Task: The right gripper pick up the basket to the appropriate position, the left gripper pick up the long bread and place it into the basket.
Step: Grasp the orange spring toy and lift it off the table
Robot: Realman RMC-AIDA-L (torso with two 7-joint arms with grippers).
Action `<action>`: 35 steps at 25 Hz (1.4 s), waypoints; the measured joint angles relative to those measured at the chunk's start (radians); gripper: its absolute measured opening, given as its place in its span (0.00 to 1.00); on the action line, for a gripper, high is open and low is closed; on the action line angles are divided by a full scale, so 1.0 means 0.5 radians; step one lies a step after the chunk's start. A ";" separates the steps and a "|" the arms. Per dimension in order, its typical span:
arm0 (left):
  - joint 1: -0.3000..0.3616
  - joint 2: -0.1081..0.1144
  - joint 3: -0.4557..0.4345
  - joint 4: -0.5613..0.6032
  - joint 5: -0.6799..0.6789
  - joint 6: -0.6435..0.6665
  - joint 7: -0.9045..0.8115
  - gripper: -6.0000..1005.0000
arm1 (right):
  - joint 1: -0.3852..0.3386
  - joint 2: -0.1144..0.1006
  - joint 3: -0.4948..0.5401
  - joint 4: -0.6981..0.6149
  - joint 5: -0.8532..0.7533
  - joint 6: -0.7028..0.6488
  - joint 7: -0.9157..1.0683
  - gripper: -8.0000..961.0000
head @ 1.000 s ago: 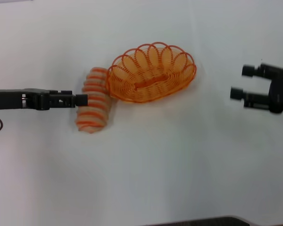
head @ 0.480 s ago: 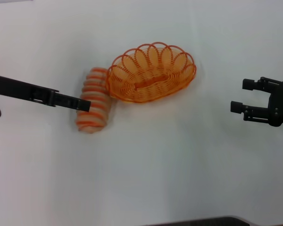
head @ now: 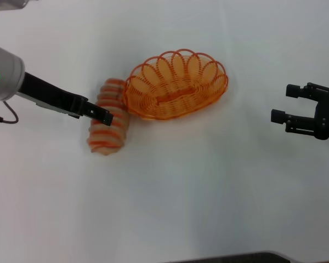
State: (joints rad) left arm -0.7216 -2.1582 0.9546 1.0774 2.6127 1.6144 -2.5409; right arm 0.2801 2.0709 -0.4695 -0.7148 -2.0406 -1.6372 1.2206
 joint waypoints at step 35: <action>-0.081 -0.021 0.578 -0.138 0.159 -0.361 -0.589 0.90 | 0.020 0.009 -0.015 0.000 -0.009 0.084 0.021 0.87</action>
State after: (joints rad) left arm -0.7623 -2.1687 1.2437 1.0084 2.6921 1.4341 -2.8353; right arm 0.2904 2.0754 -0.4773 -0.7148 -2.0451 -1.5953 1.2311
